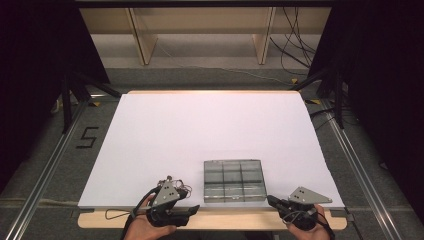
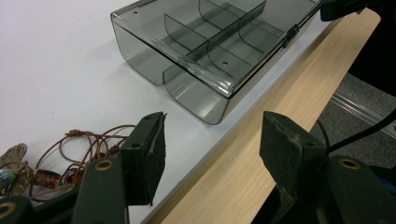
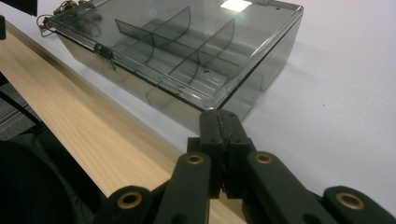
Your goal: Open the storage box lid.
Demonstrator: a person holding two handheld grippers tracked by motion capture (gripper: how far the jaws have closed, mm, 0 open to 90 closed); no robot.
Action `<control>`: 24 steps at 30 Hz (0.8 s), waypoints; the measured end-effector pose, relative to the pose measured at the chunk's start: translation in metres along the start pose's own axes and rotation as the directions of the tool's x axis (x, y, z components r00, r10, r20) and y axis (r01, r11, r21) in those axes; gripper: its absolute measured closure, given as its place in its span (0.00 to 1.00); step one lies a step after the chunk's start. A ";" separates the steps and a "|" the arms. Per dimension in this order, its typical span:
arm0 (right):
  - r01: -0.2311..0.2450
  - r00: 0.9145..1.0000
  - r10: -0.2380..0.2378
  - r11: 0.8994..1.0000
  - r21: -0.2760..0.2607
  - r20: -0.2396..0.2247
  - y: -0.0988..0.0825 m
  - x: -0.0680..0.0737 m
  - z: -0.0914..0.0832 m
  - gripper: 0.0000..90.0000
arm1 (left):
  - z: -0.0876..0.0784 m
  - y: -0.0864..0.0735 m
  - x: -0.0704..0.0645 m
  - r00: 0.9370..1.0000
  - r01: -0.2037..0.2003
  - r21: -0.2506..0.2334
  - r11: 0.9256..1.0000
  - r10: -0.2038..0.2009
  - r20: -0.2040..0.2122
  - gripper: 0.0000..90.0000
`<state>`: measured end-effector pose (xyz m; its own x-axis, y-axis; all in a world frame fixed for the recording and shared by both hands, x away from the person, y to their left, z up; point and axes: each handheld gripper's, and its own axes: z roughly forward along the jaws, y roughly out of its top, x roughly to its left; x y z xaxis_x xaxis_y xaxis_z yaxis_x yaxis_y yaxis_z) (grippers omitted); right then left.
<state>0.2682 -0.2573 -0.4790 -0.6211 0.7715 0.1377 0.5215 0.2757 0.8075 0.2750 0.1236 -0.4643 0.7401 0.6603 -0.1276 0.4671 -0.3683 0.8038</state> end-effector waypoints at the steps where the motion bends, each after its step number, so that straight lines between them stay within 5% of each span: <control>1: 0.033 0.999 -0.033 0.999 -0.012 -0.005 0.000 -0.002 -0.001 1.00 | 0.000 0.000 -0.001 1.000 0.009 -0.002 1.000 -0.009 0.012 0.45; 4: 0.027 1.000 -0.027 1.000 -0.013 -0.007 0.001 -0.002 -0.001 1.00 | -0.001 0.000 0.002 0.999 -0.033 0.013 0.999 0.033 0.009 0.45; 7: 0.030 0.999 -0.031 0.999 -0.017 -0.017 0.002 -0.002 -0.001 1.00 | 0.000 0.000 0.002 1.000 -0.029 0.010 1.000 0.029 0.010 0.45; 8: -0.015 1.000 0.015 1.000 -0.009 -0.013 0.002 0.003 -0.004 1.00 | 0.000 -0.001 0.001 1.000 0.002 0.009 1.000 -0.002 0.004 0.45; 10: 0.029 1.000 -0.029 0.999 -0.036 -0.009 0.003 0.000 -0.003 1.00 | 0.002 -0.001 0.000 1.000 0.014 -0.011 1.000 -0.014 0.006 0.45; 12: 0.001 1.000 -0.001 1.000 -0.027 -0.007 0.004 0.003 -0.005 1.00 | 0.001 0.000 0.003 1.000 -0.015 -0.009 1.000 0.015 0.009 0.45; 13: 0.044 0.999 -0.043 0.998 -0.044 0.008 0.005 0.000 -0.005 1.00 | 0.000 0.000 0.004 1.000 -0.023 0.001 1.000 0.023 0.000 0.45; 14: 0.005 1.000 -0.005 0.999 -0.043 -0.012 0.004 0.003 -0.004 1.00 | -0.001 0.000 0.003 1.000 -0.005 0.005 1.000 0.005 -0.009 0.45; 17: 0.058 0.998 -0.058 0.996 -0.067 0.009 0.007 0.000 -0.004 1.00 | 0.001 0.000 0.003 1.000 0.010 -0.022 1.000 -0.010 0.000 0.45; 18: 0.008 1.000 -0.008 0.999 -0.052 -0.009 0.008 0.004 -0.005 1.00 | 0.000 0.001 0.005 1.000 -0.029 -0.009 1.000 0.029 0.004 0.45; 21: 0.034 0.999 -0.035 0.996 -0.085 -0.011 0.010 0.001 -0.005 1.00 | 0.002 -0.001 0.002 1.000 0.013 -0.031 0.999 -0.013 0.009 0.44; 23: 0.000 1.000 -0.002 0.996 -0.090 -0.024 0.012 0.003 -0.005 1.00 | 0.001 0.001 0.005 1.000 -0.013 -0.015 1.000 0.013 0.013 0.44; 24: 0.032 0.999 -0.033 0.995 -0.099 -0.014 0.013 0.001 -0.004 1.00 | 0.002 0.001 0.005 1.000 -0.008 -0.017 1.000 0.008 0.014 0.44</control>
<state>0.2722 -0.2555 -0.4661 -0.6466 0.7535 0.1188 0.4410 0.2422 0.8642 0.2799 0.1253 -0.4649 0.7506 0.6481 -0.1287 0.4527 -0.3625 0.8147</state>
